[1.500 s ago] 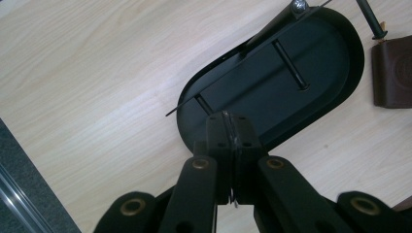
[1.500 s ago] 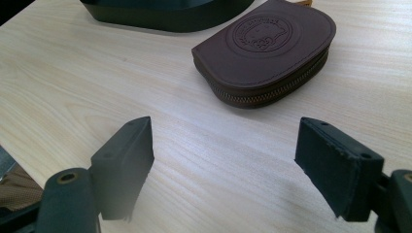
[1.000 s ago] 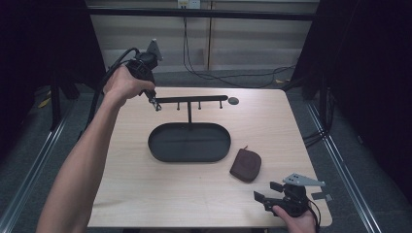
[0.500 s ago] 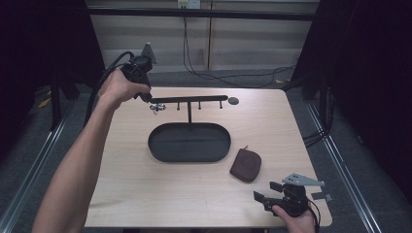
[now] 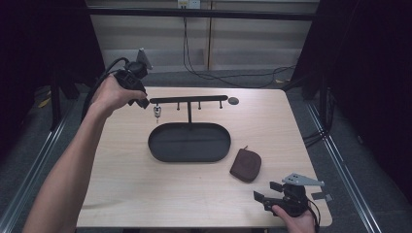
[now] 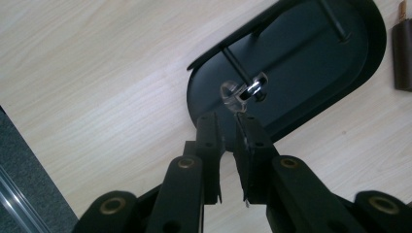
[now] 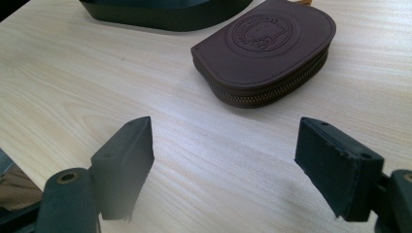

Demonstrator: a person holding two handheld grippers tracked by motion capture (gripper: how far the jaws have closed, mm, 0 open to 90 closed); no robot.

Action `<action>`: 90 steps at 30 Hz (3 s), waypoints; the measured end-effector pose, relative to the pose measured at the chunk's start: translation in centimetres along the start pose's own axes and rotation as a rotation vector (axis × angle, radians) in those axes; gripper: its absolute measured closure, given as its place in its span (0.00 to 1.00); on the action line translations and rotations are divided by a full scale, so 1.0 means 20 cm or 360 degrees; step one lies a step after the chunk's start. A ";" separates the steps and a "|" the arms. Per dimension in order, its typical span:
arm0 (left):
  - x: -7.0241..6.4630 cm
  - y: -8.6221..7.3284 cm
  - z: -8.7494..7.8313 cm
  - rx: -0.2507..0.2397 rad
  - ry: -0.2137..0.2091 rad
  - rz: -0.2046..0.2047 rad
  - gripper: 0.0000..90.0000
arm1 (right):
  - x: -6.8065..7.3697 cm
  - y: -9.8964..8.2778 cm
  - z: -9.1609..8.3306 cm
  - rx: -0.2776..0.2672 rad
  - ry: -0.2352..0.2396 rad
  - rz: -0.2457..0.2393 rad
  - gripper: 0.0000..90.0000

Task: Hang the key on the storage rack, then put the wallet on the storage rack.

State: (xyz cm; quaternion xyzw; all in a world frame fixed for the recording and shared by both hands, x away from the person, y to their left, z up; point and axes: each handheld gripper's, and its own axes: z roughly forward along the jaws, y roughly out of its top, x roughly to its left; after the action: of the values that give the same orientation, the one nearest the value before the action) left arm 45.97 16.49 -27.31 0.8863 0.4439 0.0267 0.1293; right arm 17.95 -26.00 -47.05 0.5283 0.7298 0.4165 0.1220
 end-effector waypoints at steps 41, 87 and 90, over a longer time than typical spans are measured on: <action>-0.15 -0.69 0.28 -0.0299 -0.0267 0.0187 0.48 | 0.00 0.01 0.01 0.0004 0.0003 0.0012 0.24; -0.23 -1.42 0.68 -0.0618 -0.0431 0.0109 0.20 | -0.09 0.30 0.09 0.0217 0.0017 0.0054 0.34; -0.24 -1.42 0.69 -0.0641 -0.0411 0.0124 0.20 | -0.08 0.33 0.14 0.0277 -0.0023 0.0021 0.38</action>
State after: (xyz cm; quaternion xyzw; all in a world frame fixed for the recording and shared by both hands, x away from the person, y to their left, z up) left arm 23.11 26.17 -47.50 0.8551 0.3748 0.0061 0.3581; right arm 24.87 -25.46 -44.36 0.5447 0.7588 0.3485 0.0780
